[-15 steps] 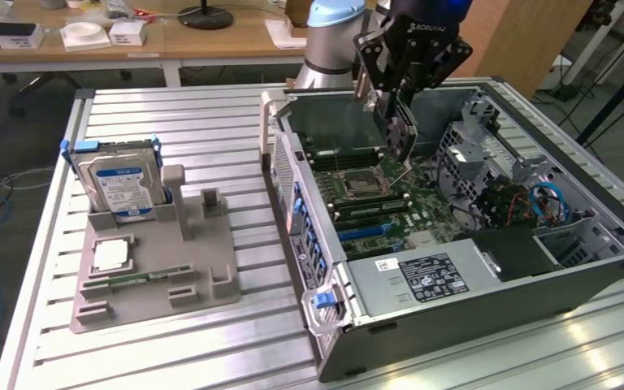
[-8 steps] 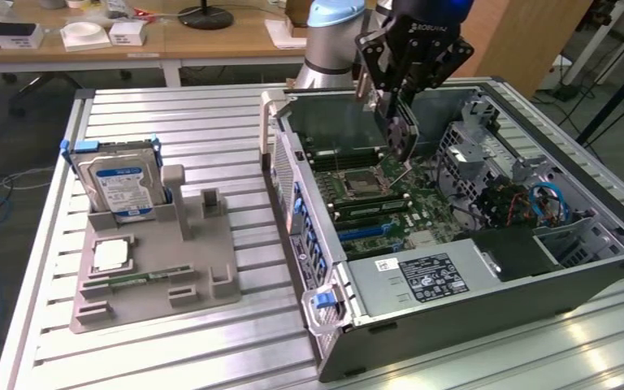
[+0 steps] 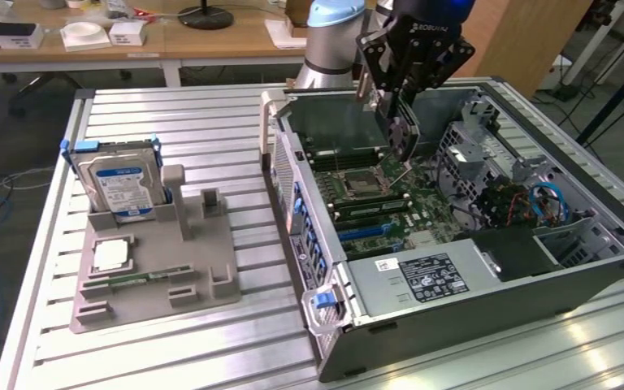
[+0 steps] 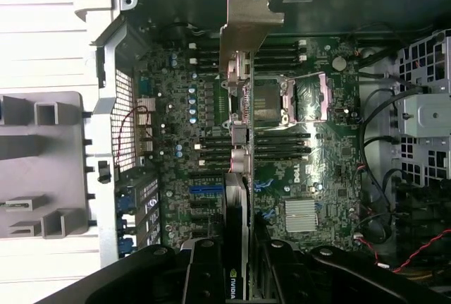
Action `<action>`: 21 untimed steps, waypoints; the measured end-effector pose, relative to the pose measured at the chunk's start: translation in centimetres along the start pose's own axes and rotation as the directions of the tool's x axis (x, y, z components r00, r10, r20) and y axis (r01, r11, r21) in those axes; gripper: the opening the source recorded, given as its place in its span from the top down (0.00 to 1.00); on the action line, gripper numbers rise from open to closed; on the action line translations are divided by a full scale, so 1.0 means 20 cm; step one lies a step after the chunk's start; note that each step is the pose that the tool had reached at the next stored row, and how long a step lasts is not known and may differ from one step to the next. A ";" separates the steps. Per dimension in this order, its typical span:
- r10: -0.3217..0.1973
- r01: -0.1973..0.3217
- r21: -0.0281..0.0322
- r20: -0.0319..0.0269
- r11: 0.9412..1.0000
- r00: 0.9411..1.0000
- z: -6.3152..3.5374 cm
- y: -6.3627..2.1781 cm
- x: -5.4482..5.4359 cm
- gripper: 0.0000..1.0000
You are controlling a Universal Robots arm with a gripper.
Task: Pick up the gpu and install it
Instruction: 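Pick up the gpu and move the gpu toward the slot, then insert the gpu into the slot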
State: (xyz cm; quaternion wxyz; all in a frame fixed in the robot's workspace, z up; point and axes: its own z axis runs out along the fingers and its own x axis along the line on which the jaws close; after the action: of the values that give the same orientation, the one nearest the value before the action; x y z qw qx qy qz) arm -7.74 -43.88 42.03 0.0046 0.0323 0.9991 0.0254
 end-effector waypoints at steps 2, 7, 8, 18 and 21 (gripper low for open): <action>0.000 0.000 0.000 0.000 1.000 1.000 0.000 0.000 0.00 0.74; 0.000 0.000 0.000 0.000 1.000 1.000 0.000 0.000 0.00 0.74; 0.000 0.000 0.000 0.000 1.000 1.000 0.000 0.000 0.00 0.74; -0.013 0.013 0.000 -0.001 1.000 1.000 0.000 0.000 0.00 0.74; -0.018 0.018 0.000 -0.001 1.000 1.000 0.000 0.000 0.00 0.74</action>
State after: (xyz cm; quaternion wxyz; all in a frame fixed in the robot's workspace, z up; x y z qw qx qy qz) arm -7.74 -43.88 42.04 0.0043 0.0234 0.9994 0.0254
